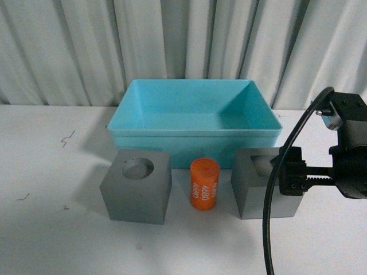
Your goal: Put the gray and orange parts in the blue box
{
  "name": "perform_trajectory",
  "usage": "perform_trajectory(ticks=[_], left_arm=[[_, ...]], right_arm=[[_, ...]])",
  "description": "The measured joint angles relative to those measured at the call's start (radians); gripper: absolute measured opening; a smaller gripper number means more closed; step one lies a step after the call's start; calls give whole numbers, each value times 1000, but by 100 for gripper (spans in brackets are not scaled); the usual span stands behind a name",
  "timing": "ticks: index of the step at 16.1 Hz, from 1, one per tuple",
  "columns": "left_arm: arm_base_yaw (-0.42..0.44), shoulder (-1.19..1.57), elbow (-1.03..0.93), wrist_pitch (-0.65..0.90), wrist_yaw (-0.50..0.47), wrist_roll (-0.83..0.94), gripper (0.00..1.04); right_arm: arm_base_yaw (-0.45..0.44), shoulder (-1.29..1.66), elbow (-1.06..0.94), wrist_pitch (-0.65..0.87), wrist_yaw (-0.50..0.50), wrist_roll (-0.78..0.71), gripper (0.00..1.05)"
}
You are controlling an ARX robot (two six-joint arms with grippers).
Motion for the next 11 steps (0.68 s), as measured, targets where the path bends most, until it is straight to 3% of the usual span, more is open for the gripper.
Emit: perform_trajectory(ticks=[5,6,7,11], left_arm=[[0,0,0,0,0,0,98],[0,0,0,0,0,0,98],[0,0,0,0,0,0,98],[0,0,0,0,0,0,98]], right_arm=[[-6,102,116,-31,-4,0,98],[8,112,135,-56,-4,-1,89],[24,96,134,-85,-12,-7,65],[33,23,70,-123,-13,-27,21]])
